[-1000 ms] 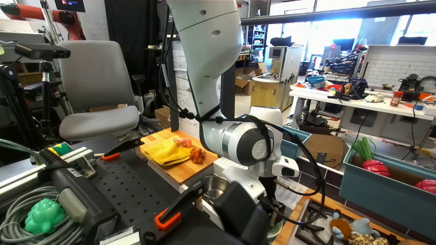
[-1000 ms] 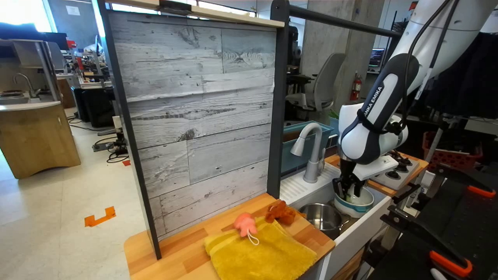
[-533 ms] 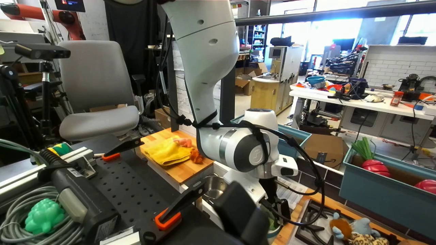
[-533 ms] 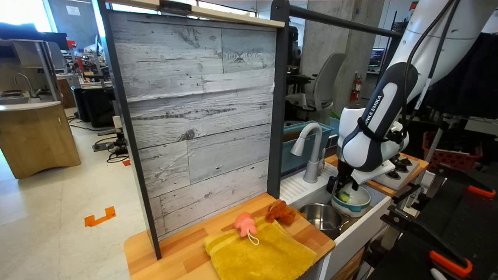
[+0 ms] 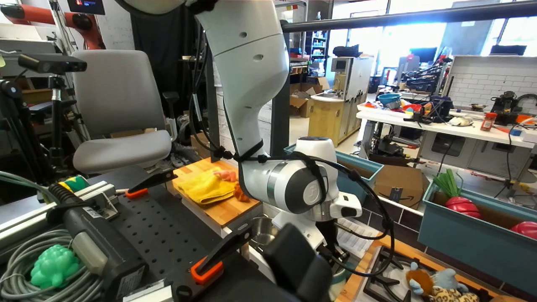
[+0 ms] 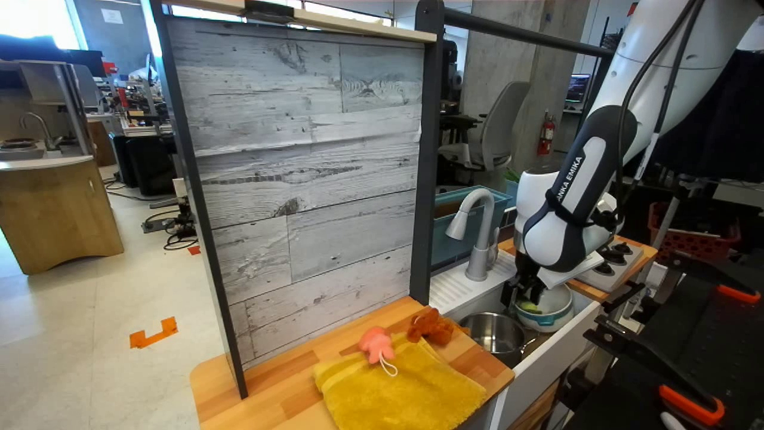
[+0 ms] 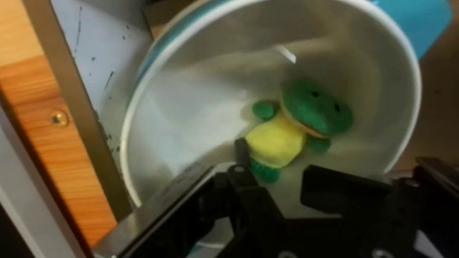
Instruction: Wipe the counter with the towel. Remove the things from the dishes in the sink and put them on the counter and the stove
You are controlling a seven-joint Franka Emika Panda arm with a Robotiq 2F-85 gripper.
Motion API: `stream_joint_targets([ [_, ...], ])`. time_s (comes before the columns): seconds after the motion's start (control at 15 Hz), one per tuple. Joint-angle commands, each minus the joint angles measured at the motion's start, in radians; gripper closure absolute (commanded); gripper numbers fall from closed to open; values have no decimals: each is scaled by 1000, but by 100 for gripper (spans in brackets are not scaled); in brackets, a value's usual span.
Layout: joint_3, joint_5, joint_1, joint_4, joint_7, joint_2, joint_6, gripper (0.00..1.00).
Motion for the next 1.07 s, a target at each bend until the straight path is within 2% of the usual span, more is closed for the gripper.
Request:
stream_joint_targets([
  [0.0,-39,3,24,37,16,64,11,95],
  [0.07,-41,4,27,39,18,69,9,99],
  [0.33,-33,4,21,20,11,43,-3,100],
  [0.47,12,2,-18,-31,-30,-22,-16,100],
  [0.67,85,-16,-91,-154,-137,-169,-100,100],
  [1.0,144,3,-185,-258,-238,-319,-197,100],
])
